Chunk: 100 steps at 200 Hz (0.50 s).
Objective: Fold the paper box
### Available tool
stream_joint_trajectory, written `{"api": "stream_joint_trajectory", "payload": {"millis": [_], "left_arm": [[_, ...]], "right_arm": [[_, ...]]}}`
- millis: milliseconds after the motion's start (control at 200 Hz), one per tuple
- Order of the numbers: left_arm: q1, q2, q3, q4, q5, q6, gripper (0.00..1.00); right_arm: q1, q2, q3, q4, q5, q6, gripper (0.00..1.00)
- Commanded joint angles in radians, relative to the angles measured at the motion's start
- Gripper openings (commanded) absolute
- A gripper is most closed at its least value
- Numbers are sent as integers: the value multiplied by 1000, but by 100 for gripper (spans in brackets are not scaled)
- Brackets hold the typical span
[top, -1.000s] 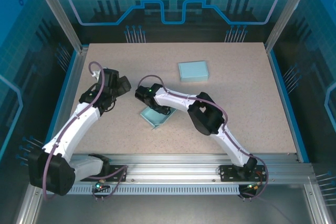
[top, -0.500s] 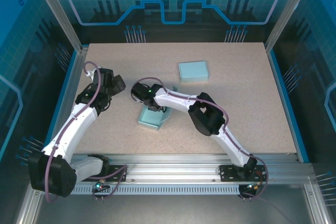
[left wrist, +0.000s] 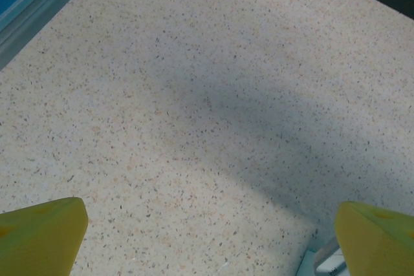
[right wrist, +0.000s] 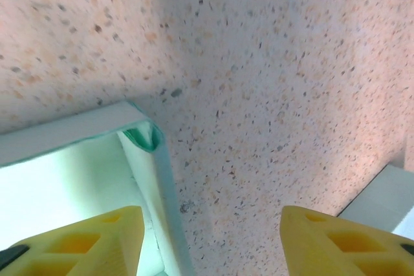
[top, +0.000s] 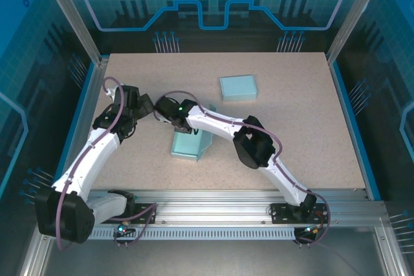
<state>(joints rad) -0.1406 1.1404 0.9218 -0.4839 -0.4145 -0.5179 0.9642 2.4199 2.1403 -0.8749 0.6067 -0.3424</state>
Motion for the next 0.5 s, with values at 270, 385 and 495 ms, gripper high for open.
{"api": "stream_joint_trajectory", "payload": {"millis": [270,385,495], "left_arm": [[12,-65,-153,-47,130,-37,91],[4,-30,-221,-27,250,-62,81],[-65,-2,-279,-28,279,-99,73]], "right_arm": [[7,-295,77,-104,-72,244,59],[-7,-456,-31,-86,-46,357,62],[-33,-599,-161,-82,-15,469,65]]}}
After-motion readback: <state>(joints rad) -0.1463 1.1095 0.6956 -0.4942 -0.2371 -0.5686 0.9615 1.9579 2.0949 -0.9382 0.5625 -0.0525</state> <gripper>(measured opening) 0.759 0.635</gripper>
